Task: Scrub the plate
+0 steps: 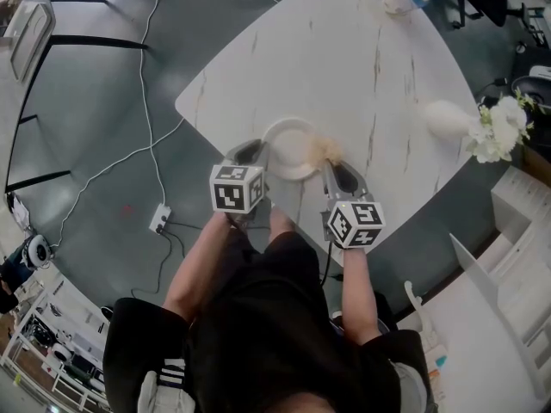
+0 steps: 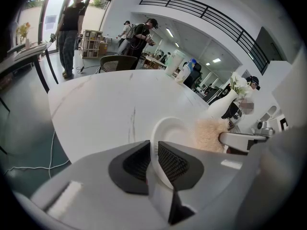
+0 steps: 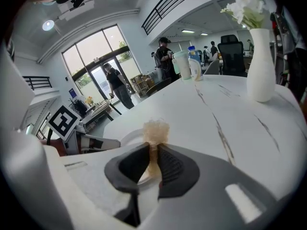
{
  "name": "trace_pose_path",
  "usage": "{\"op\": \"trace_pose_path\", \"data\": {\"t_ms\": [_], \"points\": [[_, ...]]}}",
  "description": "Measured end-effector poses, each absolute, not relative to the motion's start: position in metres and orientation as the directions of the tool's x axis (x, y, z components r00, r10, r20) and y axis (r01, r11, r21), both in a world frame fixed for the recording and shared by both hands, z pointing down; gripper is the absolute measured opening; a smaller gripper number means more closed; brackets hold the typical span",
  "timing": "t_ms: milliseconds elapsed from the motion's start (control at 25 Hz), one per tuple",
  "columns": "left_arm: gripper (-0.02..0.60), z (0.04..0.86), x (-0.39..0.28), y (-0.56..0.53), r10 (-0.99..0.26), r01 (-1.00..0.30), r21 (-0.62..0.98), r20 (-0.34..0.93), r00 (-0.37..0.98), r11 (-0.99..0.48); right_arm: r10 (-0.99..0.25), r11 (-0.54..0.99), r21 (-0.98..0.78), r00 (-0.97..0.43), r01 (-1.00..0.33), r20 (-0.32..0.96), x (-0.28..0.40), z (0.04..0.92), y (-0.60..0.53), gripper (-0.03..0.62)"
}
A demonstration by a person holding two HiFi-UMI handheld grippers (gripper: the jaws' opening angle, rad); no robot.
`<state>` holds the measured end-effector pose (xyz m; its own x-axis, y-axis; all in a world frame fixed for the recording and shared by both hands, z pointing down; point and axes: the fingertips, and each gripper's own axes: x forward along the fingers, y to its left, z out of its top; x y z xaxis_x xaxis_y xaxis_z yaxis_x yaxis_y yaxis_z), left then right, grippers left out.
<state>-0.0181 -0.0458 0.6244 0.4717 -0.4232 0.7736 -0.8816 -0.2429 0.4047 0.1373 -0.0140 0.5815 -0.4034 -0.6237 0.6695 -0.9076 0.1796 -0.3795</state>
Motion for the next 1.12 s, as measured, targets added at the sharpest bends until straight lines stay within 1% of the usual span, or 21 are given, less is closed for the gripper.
{"op": "trace_pose_path", "data": {"t_ms": [320,480,720,1120], "points": [[0.058,0.626,-0.016,-0.043,-0.425,-0.881,0.408,0.772,0.473,-0.24,-0.63,0.174,-0.37,-0.392,-0.913,0.671,0.145,0.579,-0.012,0.052],[0.058,0.626,-0.016,-0.043,-0.428,-0.881,0.411,0.77,0.473,-0.234,-0.644,0.179,-0.403,-0.416,-0.898,0.642,0.138,0.567,-0.015,0.052],[0.057,0.624,-0.017,-0.043,-0.431,-0.88,0.415,0.768,0.474,-0.23,-0.653,0.224,-0.426,-0.46,-0.876,0.602,0.117,0.546,-0.017,0.052],[0.055,0.624,-0.013,-0.04,-0.433,-0.877,0.423,0.762,0.481,-0.229,-0.584,0.276,-0.481,-0.542,-0.832,0.604,0.072,0.559,-0.001,0.052]]}}
